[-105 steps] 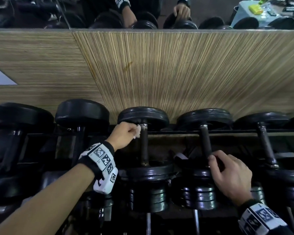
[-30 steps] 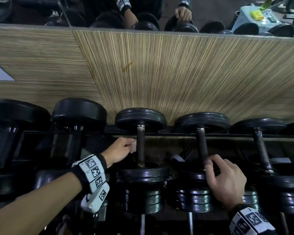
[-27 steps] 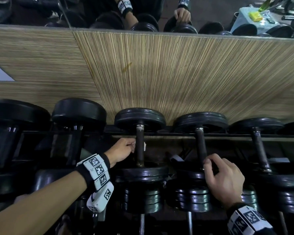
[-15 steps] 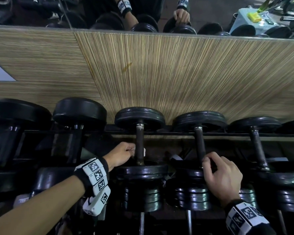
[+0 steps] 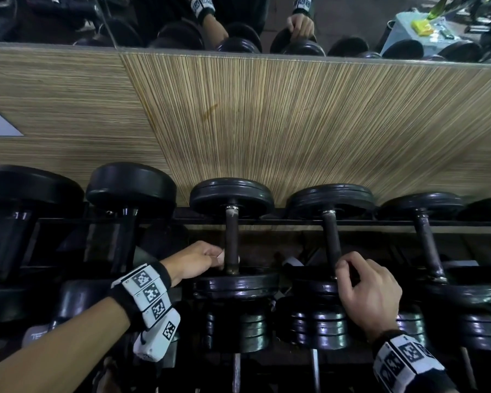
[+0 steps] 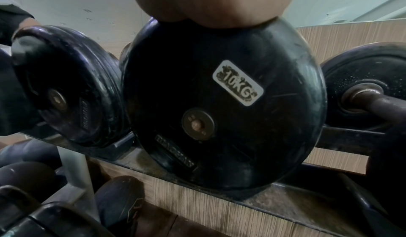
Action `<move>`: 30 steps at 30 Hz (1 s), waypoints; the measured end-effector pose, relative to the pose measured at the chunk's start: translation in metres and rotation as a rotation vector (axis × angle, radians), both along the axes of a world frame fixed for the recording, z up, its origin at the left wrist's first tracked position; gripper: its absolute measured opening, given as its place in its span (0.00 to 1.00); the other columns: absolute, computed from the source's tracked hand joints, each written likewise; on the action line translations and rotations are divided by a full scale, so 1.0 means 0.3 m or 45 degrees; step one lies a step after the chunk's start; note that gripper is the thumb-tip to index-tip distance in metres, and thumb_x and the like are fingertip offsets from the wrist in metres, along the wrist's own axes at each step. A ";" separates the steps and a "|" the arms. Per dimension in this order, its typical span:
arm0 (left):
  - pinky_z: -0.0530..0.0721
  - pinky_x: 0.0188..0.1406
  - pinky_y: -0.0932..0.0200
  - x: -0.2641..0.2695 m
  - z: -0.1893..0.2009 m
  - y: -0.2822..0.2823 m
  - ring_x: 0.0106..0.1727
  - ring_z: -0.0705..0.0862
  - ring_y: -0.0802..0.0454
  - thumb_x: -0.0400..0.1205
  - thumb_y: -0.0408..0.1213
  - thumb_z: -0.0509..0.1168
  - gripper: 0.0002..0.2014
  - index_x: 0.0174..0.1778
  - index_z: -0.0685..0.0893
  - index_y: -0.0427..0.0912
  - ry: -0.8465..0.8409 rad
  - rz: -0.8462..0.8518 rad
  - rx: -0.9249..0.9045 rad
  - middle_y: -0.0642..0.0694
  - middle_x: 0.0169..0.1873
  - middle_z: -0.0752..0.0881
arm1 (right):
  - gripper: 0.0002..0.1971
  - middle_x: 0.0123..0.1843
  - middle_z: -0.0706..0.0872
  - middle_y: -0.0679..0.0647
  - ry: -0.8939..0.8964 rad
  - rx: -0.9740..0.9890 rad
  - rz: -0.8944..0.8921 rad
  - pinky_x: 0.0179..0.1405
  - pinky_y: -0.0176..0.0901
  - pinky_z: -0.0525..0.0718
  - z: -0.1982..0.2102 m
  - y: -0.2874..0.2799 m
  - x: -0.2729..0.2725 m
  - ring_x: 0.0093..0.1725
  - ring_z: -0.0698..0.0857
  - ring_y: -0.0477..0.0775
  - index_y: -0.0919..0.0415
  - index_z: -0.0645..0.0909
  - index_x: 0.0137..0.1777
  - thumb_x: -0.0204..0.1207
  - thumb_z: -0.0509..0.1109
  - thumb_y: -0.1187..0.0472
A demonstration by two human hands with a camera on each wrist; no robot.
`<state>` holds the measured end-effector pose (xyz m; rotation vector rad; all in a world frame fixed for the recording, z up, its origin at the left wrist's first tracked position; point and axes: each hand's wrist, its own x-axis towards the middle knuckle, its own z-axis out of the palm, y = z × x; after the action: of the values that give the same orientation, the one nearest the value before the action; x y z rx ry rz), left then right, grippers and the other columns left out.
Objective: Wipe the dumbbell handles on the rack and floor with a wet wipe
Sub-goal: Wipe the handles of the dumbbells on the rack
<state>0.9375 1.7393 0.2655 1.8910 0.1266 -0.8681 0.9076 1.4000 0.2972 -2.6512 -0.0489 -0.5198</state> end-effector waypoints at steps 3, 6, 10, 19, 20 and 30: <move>0.74 0.64 0.64 -0.012 0.044 0.022 0.49 0.84 0.65 0.86 0.30 0.63 0.16 0.34 0.87 0.45 0.034 -0.004 0.009 0.57 0.39 0.88 | 0.16 0.23 0.74 0.45 0.005 0.004 -0.006 0.34 0.41 0.68 0.000 0.000 -0.001 0.25 0.69 0.49 0.57 0.83 0.35 0.76 0.58 0.51; 0.75 0.62 0.65 -0.005 0.050 0.011 0.47 0.83 0.68 0.86 0.30 0.63 0.15 0.35 0.87 0.43 0.039 -0.043 0.041 0.59 0.37 0.88 | 0.17 0.24 0.73 0.45 0.025 0.000 -0.018 0.35 0.42 0.69 -0.003 0.000 -0.002 0.25 0.69 0.49 0.56 0.83 0.35 0.76 0.57 0.50; 0.74 0.74 0.60 -0.007 0.017 -0.009 0.64 0.86 0.57 0.86 0.32 0.65 0.10 0.55 0.92 0.41 0.084 -0.028 -0.002 0.52 0.55 0.92 | 0.17 0.23 0.74 0.45 0.044 0.005 -0.014 0.35 0.42 0.68 -0.003 -0.001 -0.003 0.25 0.70 0.50 0.56 0.83 0.36 0.76 0.57 0.50; 0.76 0.60 0.60 0.031 0.055 0.001 0.53 0.86 0.58 0.82 0.36 0.69 0.06 0.43 0.91 0.49 0.014 0.153 -0.009 0.56 0.41 0.91 | 0.16 0.23 0.75 0.45 0.032 -0.004 0.006 0.29 0.34 0.62 -0.007 -0.010 0.000 0.23 0.71 0.49 0.56 0.82 0.35 0.76 0.58 0.51; 0.77 0.55 0.59 0.059 0.064 -0.010 0.50 0.86 0.58 0.84 0.35 0.67 0.07 0.47 0.88 0.53 -0.031 0.237 -0.014 0.56 0.41 0.90 | 0.16 0.23 0.75 0.46 0.032 -0.007 0.008 0.30 0.36 0.63 -0.007 -0.010 0.001 0.23 0.71 0.50 0.56 0.82 0.35 0.76 0.58 0.51; 0.78 0.36 0.78 0.087 0.078 -0.052 0.44 0.84 0.67 0.86 0.22 0.58 0.14 0.60 0.85 0.39 -0.073 0.263 0.001 0.54 0.44 0.88 | 0.15 0.23 0.73 0.44 -0.039 0.003 0.021 0.33 0.40 0.68 -0.007 -0.006 0.000 0.24 0.69 0.47 0.56 0.82 0.33 0.76 0.59 0.52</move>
<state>0.9636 1.7235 0.2889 1.8643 0.2818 -0.6734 0.9076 1.3981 0.2951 -2.6386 -0.0788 -0.5546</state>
